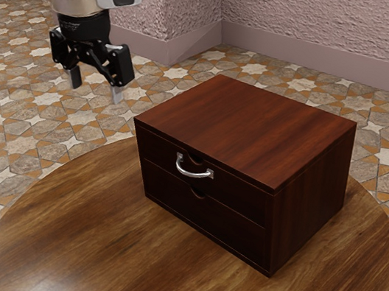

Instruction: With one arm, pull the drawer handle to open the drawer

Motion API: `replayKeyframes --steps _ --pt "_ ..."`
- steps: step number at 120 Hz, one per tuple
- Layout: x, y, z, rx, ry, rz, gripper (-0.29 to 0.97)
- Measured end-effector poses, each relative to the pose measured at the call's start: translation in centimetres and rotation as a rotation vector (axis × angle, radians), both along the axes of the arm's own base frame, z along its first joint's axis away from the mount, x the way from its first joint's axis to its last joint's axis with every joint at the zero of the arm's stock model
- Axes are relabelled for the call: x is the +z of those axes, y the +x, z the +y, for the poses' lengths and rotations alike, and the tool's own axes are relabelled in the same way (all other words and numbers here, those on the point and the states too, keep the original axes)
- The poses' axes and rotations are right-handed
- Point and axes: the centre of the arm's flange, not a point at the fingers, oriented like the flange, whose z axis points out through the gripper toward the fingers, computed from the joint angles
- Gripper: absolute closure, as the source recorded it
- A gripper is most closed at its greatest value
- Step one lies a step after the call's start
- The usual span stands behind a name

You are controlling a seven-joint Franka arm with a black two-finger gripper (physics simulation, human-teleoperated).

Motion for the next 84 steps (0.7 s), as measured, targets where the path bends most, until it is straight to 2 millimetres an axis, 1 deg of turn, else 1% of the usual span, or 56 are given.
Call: replayKeyframes --steps 17,21,24,29,33,37,42,48,73,81,84 --pt "0.0 0.0 -0.1 0.0 -0.001 0.0 0.0" --pt "0.5 -0.2 -0.1 -0.001 0.0 -0.008 0.0" --pt "2.3 -0.9 -0.3 -0.003 0.003 -0.043 0.0" --pt "7.6 -3.0 -0.6 -0.007 0.016 -0.152 0.0" --pt "10.7 -4.6 -0.9 -0.01 0.024 -0.218 0.0" --pt "12.6 -5.9 -1.1 -0.015 0.027 -0.259 0.0" --pt "13.7 -6.7 -1.3 -0.017 0.028 -0.28 0.0" --pt "14.1 -7.1 -1.4 -0.019 0.029 -0.286 0.0" --pt "13.5 -6.7 -1.5 -0.021 0.027 -0.263 0.0" --pt "12.9 -6.2 -1.4 -0.021 0.025 -0.248 0.0" --pt "12.2 -5.8 -1.4 -0.022 0.019 -0.232 0.0"
